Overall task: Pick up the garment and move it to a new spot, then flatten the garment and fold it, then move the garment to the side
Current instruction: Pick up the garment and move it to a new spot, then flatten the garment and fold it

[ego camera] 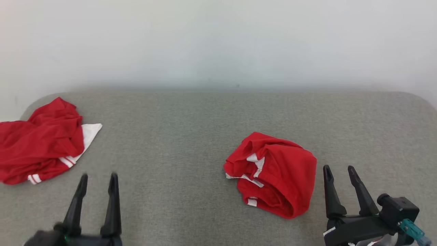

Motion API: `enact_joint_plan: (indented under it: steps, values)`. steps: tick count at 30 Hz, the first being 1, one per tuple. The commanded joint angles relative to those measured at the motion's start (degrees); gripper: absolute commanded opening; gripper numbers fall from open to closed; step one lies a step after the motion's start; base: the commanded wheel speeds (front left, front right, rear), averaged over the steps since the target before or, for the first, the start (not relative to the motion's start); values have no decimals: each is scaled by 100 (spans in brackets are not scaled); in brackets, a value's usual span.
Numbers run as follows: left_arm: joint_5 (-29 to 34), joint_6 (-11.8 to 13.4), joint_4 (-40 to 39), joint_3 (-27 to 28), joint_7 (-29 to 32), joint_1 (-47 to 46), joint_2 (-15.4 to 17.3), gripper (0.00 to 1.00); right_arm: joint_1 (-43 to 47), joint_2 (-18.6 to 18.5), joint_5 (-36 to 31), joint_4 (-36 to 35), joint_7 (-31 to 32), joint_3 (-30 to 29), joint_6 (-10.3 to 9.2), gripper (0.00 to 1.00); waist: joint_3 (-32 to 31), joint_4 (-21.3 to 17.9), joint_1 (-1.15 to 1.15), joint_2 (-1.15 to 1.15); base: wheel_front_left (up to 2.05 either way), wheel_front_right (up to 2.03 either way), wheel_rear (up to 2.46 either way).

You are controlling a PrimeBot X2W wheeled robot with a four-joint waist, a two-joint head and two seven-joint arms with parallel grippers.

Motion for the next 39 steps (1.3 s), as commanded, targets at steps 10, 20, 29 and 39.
enact_joint_plan:
  steps: [10, 20, 29, 39]
  values:
    - [681, -23, 624, 290, -20, 917, -279, 100, 200, -3, -440, 839, -163, -372, -12, 100, -87, 22, 1, 0, 0, 0, 0]
    - [509, -56, 1258, 303, -21, 749, -244, 100, 160, -2, -448, 1246, 8, -336, -12, 100, -125, -135, 1, 0, 0, 0, 0]
    - [517, -47, 1332, 322, -20, 674, -249, 100, 80, -4, -334, 1359, -64, -255, -12, 100, -133, -199, 1, 0, 0, 0, 0]
    - [437, -54, 1394, 184, -21, 621, -237, 100, 39, -2, -324, 1346, -66, -208, -12, 100, -87, -242, 1, 0, 0, 0, 0]
